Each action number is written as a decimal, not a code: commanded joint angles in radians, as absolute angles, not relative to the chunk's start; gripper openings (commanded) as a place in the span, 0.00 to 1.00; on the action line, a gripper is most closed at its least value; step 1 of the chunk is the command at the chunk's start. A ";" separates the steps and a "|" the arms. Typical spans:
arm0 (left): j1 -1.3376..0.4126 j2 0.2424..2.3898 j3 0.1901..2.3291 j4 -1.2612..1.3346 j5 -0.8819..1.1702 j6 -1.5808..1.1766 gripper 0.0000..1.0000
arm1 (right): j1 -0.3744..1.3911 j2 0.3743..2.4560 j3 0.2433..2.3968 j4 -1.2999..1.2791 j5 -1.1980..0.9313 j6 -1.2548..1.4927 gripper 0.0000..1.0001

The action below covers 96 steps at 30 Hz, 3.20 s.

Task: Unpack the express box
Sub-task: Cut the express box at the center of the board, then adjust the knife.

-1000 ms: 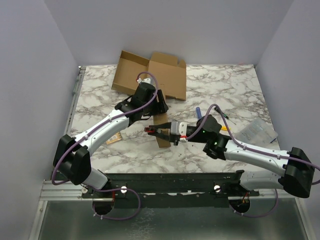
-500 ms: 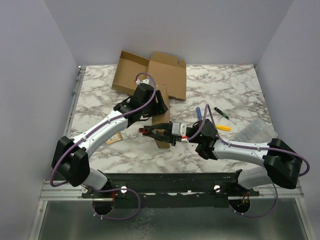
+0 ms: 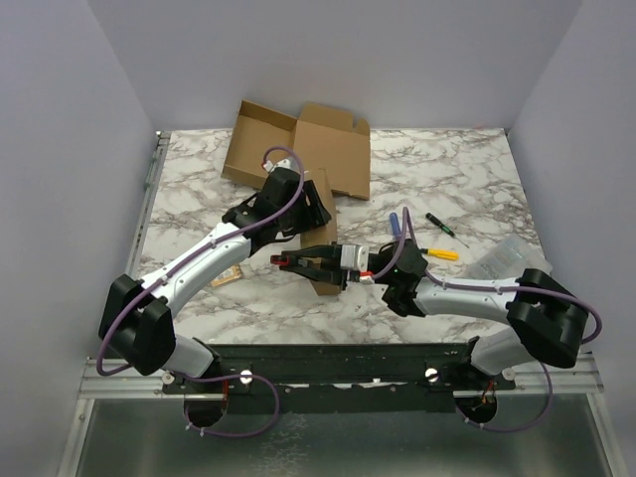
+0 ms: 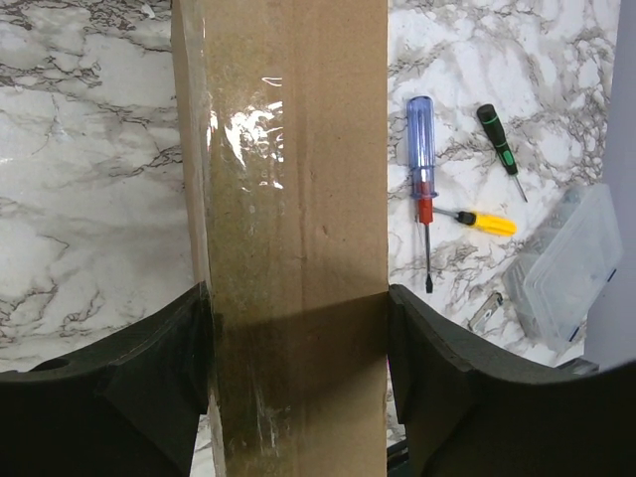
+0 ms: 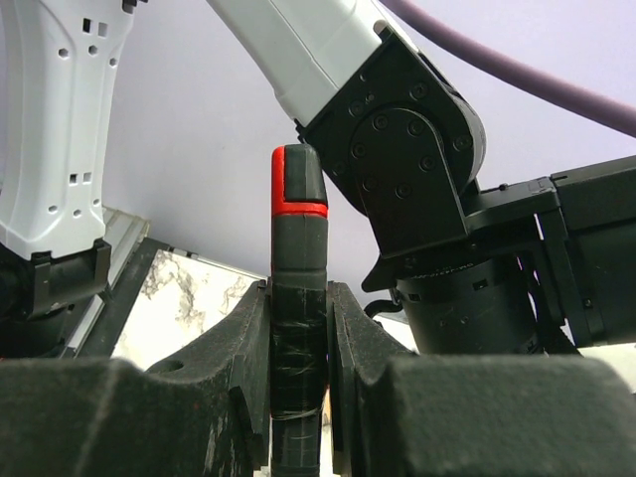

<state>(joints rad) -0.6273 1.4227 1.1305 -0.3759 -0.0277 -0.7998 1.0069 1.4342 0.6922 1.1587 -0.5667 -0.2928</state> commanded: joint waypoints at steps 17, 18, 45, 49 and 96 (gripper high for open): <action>-0.614 1.337 1.074 -0.445 0.104 -0.831 0.00 | 0.985 1.556 0.787 1.448 -0.592 -0.140 0.01; -0.614 1.335 1.073 -0.449 0.077 -0.821 0.00 | 0.986 1.531 0.776 1.446 -0.534 -0.127 0.01; -0.615 1.198 1.111 -0.282 0.116 -0.563 0.99 | 0.985 0.870 0.857 0.081 0.474 0.234 0.01; -0.611 1.085 1.029 -0.127 0.165 -0.515 0.99 | 0.973 0.878 0.916 -0.037 0.460 0.357 0.01; -0.692 0.992 0.969 -0.023 0.347 -0.249 0.00 | 0.977 1.200 1.323 -0.304 0.381 0.503 0.80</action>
<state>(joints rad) -0.6930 0.9855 0.9188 0.0986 0.3965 -0.3542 0.9501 1.1725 1.2472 -0.1303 0.2005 0.5560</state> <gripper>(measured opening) 0.210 0.799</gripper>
